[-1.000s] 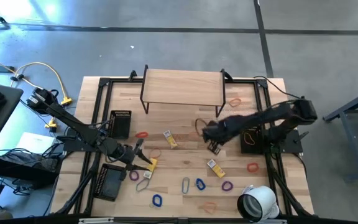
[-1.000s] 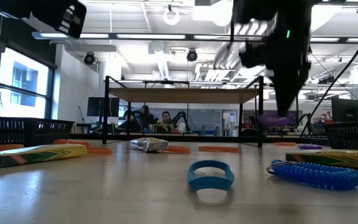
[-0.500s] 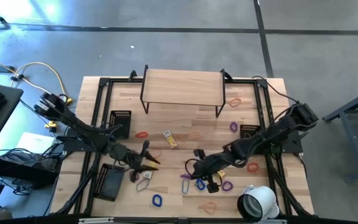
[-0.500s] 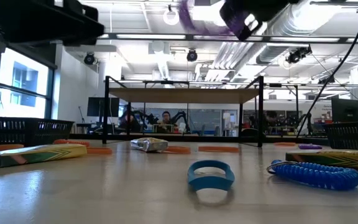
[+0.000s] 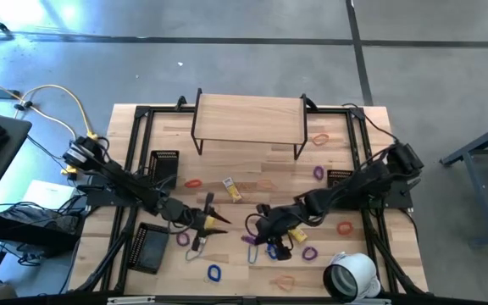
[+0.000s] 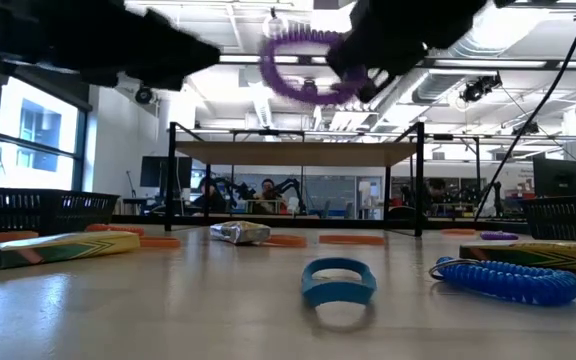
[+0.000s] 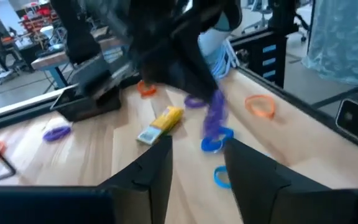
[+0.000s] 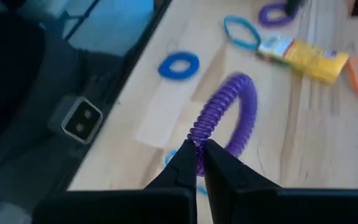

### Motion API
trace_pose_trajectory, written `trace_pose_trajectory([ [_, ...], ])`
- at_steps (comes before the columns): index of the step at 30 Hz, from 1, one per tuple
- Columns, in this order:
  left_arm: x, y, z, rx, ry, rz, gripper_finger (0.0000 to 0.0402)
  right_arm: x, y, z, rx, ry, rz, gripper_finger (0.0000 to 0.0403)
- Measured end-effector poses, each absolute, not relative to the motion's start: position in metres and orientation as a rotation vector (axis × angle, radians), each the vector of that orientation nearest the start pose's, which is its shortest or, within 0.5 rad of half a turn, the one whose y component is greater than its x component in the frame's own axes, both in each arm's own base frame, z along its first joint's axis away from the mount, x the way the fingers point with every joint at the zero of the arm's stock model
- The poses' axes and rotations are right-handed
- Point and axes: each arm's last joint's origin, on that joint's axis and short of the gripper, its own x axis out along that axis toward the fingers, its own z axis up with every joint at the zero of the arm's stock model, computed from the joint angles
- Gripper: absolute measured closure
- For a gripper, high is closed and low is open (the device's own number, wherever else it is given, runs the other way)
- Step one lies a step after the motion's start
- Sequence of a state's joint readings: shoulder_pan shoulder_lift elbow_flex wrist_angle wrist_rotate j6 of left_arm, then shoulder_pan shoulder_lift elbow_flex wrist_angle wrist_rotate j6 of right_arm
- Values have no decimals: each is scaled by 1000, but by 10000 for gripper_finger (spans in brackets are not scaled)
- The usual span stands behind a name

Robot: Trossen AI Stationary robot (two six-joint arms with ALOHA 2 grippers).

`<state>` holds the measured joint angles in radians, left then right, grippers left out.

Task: Pick & Place Office Desk Supplies
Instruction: Put the violet spring keychain into the top black bin

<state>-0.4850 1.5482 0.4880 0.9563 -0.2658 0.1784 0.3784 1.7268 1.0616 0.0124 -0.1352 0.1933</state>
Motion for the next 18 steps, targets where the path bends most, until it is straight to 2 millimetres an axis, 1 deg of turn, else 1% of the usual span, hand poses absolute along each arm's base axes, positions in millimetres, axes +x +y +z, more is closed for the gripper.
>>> trace_pose_trajectory([
  [7, 270, -134, 173, 209, 76, -224, 196, 343, 138, 204, 99, 660, 436, 399],
  [10, 273, -135, 170, 208, 89, -229, 174, 344, 139, 206, 91, 642, 443, 399],
  [13, 276, -135, 170, 202, 79, -227, 165, 344, 139, 206, 84, 635, 443, 399],
  [18, 281, -138, 167, 199, 77, -230, 164, 347, 137, 209, 55, 587, 450, 399],
])
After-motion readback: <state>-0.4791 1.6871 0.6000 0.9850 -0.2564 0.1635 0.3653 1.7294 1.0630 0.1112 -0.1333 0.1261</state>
